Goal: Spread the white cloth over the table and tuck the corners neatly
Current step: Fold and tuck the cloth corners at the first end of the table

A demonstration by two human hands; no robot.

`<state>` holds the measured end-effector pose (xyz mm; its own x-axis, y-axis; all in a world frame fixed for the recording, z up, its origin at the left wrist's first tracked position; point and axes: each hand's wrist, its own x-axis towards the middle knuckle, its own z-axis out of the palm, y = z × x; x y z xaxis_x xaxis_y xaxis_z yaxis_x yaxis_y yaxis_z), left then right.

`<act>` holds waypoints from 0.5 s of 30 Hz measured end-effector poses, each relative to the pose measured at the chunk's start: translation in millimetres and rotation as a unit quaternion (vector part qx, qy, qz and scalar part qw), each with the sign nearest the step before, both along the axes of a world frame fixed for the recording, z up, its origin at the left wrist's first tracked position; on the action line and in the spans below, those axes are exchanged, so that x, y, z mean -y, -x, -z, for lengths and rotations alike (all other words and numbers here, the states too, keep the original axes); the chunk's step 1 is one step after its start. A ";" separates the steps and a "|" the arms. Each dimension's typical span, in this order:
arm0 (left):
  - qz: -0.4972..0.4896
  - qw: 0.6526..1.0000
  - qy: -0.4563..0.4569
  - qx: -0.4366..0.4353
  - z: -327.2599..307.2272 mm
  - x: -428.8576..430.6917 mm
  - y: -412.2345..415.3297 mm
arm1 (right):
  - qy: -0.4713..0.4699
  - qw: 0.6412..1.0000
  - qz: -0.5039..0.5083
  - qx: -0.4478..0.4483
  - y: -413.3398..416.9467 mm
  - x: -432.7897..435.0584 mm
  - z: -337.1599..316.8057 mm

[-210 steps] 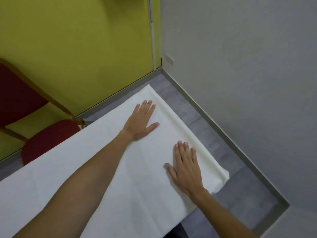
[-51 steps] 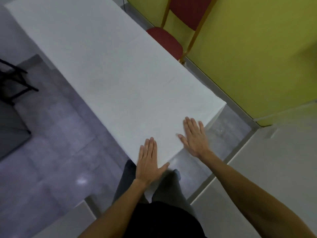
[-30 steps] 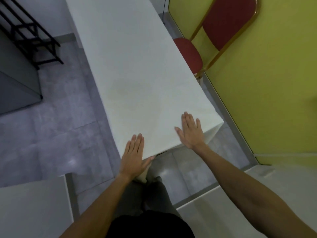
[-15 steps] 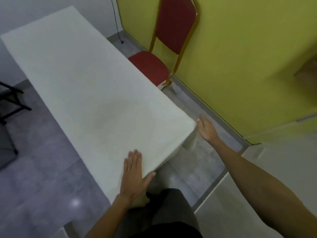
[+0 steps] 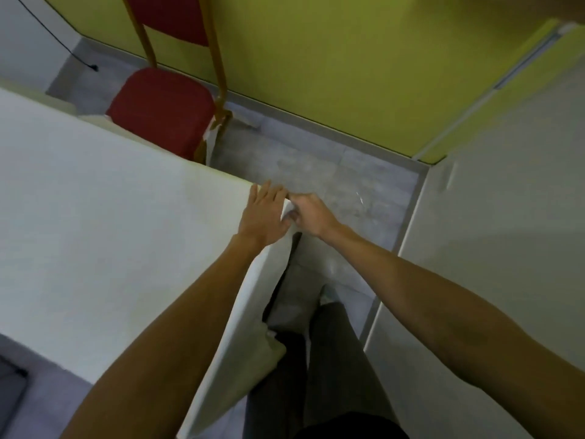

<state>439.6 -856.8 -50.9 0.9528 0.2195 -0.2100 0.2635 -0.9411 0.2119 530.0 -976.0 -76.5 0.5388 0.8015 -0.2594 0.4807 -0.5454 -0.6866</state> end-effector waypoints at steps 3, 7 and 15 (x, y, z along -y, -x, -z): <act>-0.008 0.999 -0.031 0.033 6.5 4.1 -9.7 | -0.002 0.999 -0.013 0.040 -7.2 8.1 8.9; -0.002 0.998 -0.054 -0.024 0.5 4.7 -27.1 | 0.020 0.997 -0.014 0.080 -12.0 17.2 12.2; 0.034 0.991 -0.052 -0.120 -6.0 9.1 -49.7 | 0.112 0.983 -0.045 0.138 -11.7 26.6 23.7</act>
